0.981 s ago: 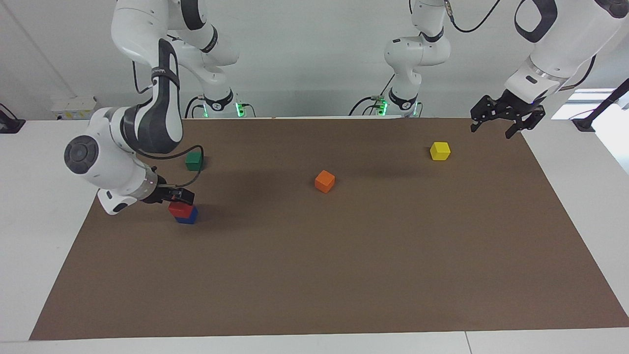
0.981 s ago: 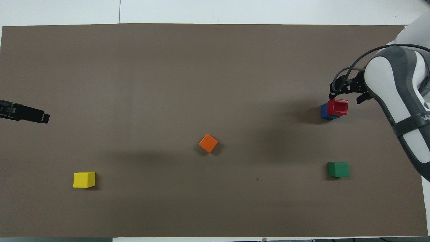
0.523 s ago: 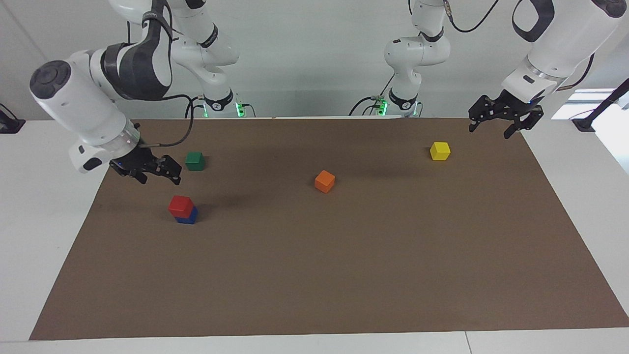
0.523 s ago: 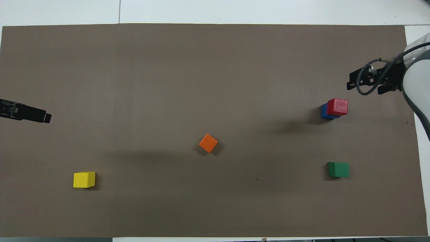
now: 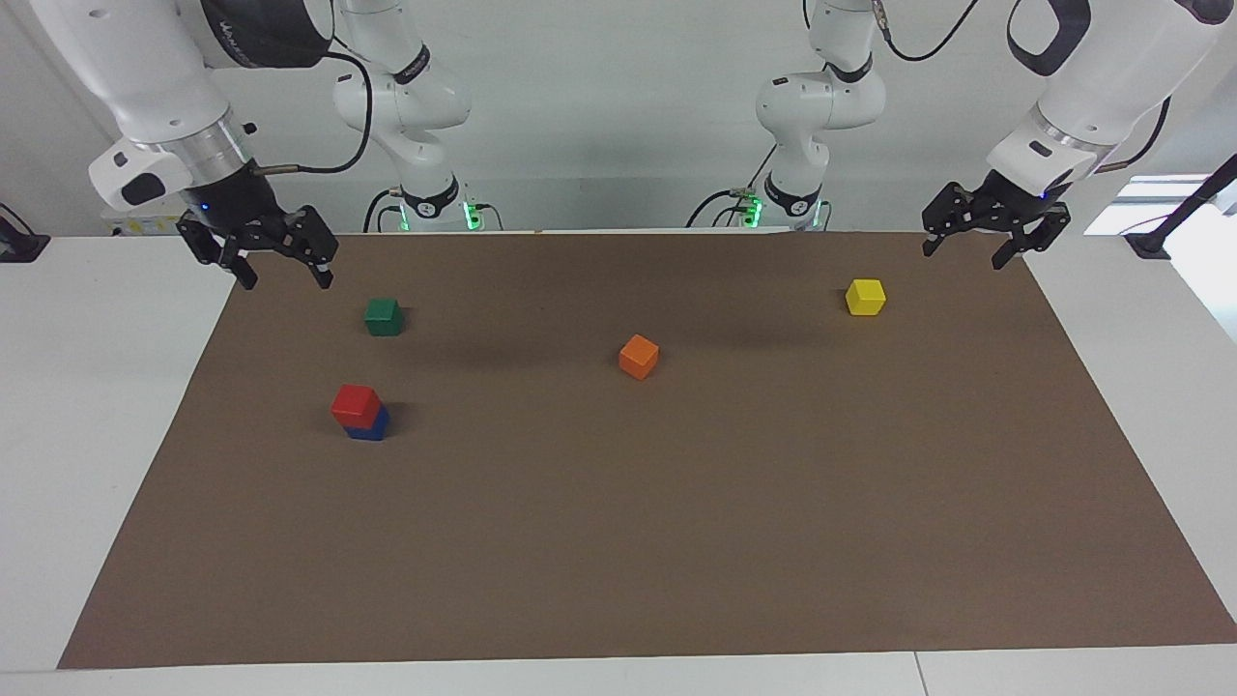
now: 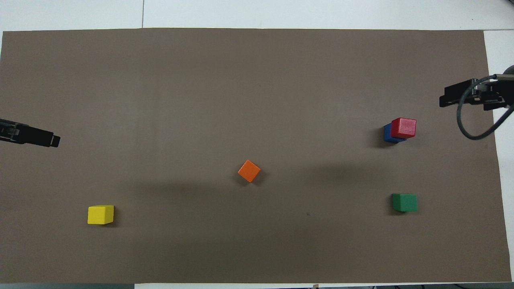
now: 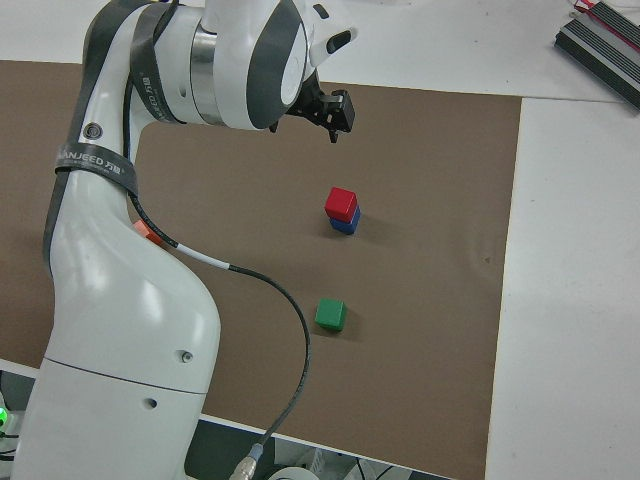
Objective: Transfer red block to right arm and stack on blue block
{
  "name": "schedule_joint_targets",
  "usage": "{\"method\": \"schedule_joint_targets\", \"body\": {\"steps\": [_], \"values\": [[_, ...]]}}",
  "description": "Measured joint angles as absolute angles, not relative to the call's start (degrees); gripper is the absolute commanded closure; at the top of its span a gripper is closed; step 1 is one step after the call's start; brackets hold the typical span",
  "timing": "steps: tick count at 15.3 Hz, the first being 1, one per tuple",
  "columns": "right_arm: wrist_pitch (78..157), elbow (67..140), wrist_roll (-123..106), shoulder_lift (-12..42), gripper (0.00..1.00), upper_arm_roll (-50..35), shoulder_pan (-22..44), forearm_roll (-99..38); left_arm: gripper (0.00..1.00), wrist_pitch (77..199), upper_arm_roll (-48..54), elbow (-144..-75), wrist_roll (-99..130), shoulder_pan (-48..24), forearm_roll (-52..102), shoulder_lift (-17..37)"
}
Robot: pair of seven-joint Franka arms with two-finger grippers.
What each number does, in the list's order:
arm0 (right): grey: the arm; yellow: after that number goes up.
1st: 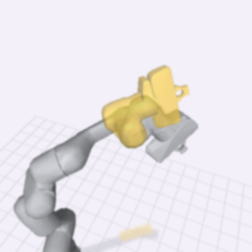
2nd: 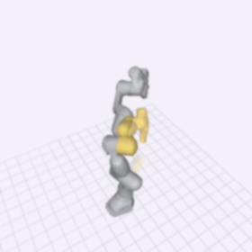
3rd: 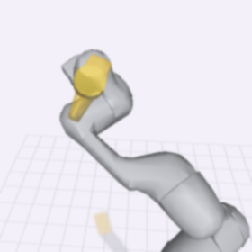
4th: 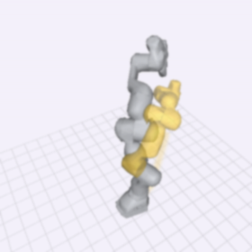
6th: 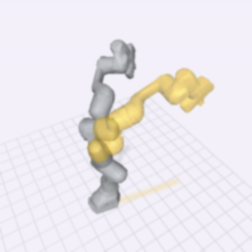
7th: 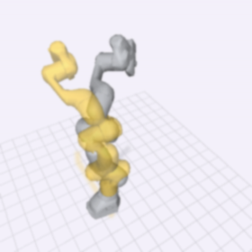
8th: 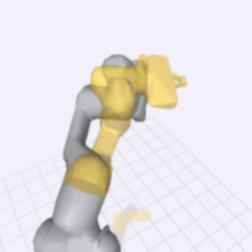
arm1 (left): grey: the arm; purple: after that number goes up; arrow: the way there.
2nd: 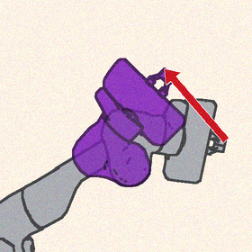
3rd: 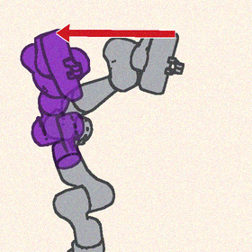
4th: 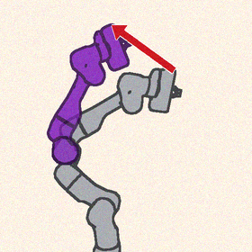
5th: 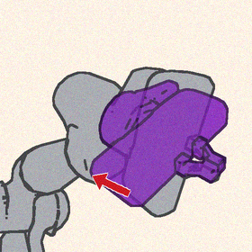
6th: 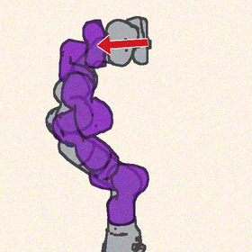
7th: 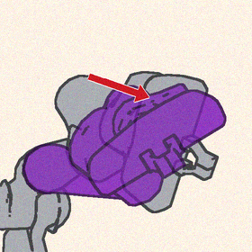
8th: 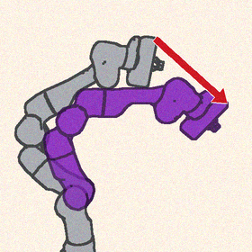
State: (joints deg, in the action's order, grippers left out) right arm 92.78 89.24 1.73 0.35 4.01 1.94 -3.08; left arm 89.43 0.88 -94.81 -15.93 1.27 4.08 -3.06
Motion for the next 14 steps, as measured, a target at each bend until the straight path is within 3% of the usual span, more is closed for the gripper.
{"method": "schedule_joint_targets", "body": {"steps": [14], "values": [[91.63, 90.01, 1.33, -0.07, 0.00, 3.97, 1.94, 1.70, 0.00, 89.35, 0.88, -94.81, -15.92, 1.27, 4.08, -3.07]]}}
